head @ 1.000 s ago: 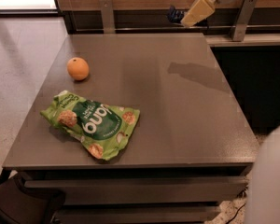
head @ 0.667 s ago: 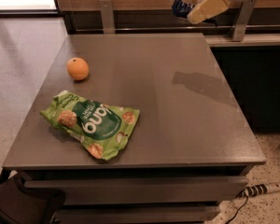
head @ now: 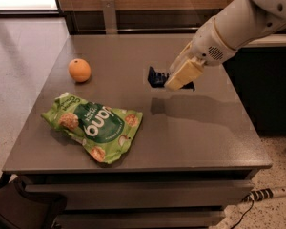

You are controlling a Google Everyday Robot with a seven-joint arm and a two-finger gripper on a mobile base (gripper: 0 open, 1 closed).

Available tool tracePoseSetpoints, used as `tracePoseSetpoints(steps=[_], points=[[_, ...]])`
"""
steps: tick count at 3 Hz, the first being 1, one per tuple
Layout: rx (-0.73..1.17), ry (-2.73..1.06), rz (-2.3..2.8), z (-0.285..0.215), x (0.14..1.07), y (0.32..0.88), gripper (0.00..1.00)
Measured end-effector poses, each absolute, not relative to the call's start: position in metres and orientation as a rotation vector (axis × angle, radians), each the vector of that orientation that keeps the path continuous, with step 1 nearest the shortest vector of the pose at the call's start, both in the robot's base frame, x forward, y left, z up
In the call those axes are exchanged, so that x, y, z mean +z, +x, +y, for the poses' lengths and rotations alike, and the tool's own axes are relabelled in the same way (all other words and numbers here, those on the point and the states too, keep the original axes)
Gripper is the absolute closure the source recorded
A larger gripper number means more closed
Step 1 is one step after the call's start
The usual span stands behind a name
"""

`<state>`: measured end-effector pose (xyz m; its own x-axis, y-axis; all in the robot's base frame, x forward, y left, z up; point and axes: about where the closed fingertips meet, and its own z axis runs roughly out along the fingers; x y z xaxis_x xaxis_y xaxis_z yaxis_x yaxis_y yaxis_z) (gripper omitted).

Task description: Move rxbar blueberry near green rice chip bag

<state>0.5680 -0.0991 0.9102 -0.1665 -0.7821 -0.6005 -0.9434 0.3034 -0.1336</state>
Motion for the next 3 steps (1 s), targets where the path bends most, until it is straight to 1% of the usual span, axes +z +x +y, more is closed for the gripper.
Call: tracePoseSetpoints(steps=[1,2,3], points=[[0.408,-1.672,2.029,-0.066,0.859,0.529,1.0],[0.409,-1.749,2.021,-0.046,0.838,0.503,1.0],[0.412,-1.757,2.023,-0.044,0.835,0.5,0.75]])
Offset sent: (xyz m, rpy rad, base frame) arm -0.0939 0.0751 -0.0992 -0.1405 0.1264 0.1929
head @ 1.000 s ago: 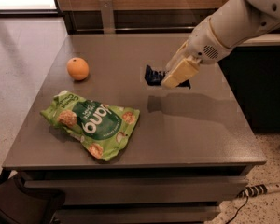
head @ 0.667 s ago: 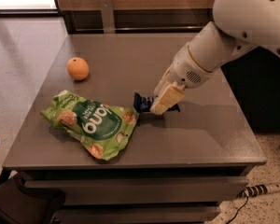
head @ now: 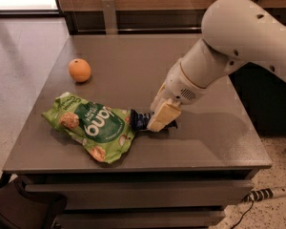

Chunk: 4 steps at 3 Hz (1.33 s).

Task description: Move rxbar blueberry near green rice chip bag

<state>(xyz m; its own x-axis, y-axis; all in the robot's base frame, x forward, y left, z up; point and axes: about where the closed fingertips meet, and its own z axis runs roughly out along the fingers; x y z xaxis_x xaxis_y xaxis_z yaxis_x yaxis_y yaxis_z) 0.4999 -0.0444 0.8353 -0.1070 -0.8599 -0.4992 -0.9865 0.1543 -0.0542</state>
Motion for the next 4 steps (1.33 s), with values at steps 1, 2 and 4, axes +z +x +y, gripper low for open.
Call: tracePoseSetpoints(steps=[1,2,4], points=[[0.411,-1.761,2.022,-0.0434,0.8352,0.4987,0.53],[0.409,-1.763,2.02,-0.0425,0.8357,0.4979,0.3],[0.406,-1.768,2.017,-0.0411,0.8367,0.4966,0.0]])
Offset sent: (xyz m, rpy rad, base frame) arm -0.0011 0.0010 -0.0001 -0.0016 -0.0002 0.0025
